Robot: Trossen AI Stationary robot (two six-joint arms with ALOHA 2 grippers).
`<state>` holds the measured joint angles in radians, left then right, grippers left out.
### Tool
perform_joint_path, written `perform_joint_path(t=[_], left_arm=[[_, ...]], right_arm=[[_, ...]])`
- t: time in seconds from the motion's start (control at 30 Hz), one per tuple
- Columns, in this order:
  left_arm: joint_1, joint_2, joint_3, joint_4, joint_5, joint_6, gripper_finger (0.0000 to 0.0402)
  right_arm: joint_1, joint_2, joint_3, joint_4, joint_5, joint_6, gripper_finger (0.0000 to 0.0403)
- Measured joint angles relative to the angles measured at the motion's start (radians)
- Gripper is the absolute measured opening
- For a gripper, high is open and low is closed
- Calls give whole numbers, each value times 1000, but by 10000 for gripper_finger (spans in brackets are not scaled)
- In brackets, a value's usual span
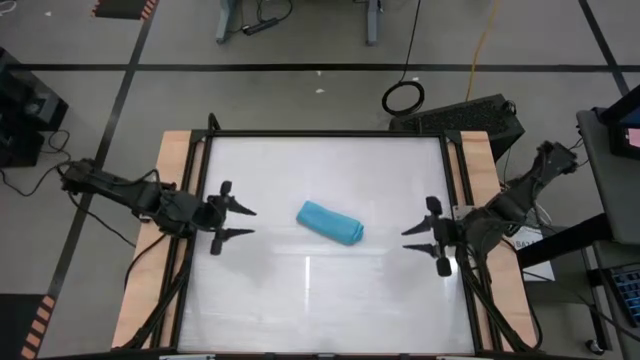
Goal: Roll towel
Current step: Return to Home Position
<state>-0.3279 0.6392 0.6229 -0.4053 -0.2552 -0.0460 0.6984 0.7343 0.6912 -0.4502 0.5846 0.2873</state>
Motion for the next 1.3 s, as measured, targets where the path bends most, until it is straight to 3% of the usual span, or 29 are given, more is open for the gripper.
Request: perform_joint_path(t=[0.3, 0.7, 1.07, 1.17, 1.3], left_arm=[[-9, -217, -366, 337, -90, -75, 215], [-8, -430, -609, 534, -164, -53, 215], [-8, -447, -616, 504, -322, -172, 215], [-8, -447, -616, 502, -320, -185, 215], [-8, -446, -616, 502, -237, -252, 215]], right_arm=[[42, -181, -346, 333, -15, -142, 135], [50, -525, -595, 483, -14, -300, 135], [50, -719, -659, 472, -151, -368, 134], [50, -733, -659, 471, -163, -369, 134], [50, -733, -659, 470, -164, -317, 134]])
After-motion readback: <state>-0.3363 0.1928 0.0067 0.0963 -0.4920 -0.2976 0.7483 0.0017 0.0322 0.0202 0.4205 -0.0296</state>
